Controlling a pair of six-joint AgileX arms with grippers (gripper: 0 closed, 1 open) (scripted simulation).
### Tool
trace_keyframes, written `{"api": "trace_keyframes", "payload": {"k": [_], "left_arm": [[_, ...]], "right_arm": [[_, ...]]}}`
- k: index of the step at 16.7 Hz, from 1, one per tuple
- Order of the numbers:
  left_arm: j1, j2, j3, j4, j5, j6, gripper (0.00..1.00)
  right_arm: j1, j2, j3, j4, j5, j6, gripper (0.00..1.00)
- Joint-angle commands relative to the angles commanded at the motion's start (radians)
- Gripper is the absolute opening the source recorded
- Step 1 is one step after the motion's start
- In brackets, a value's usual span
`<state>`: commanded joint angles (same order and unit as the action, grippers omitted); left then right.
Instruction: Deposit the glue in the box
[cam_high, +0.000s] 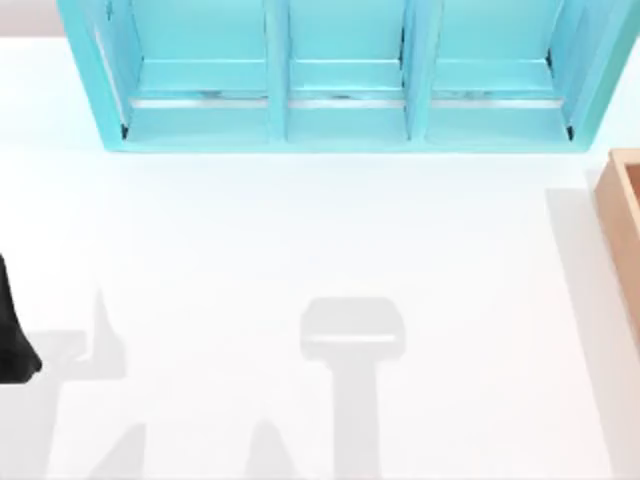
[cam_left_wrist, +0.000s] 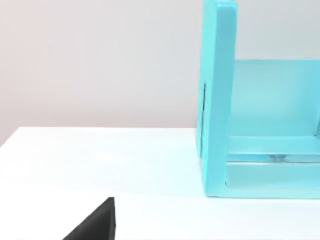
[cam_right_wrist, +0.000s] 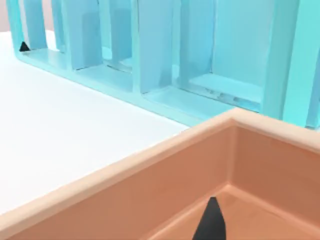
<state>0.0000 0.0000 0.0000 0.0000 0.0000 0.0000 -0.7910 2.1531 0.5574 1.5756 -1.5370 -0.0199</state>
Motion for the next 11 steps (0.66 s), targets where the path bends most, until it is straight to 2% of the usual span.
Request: {"api": "trace_keyframes", "payload": {"k": [5, 11], "left_arm": [[0.000, 0.000, 0.000, 0.000, 0.000, 0.000, 1.00], [0.000, 0.000, 0.000, 0.000, 0.000, 0.000, 1.00]], "right_arm": [[0.000, 0.000, 0.000, 0.000, 0.000, 0.000, 0.98], [0.000, 0.000, 0.000, 0.000, 0.000, 0.000, 1.00]]}}
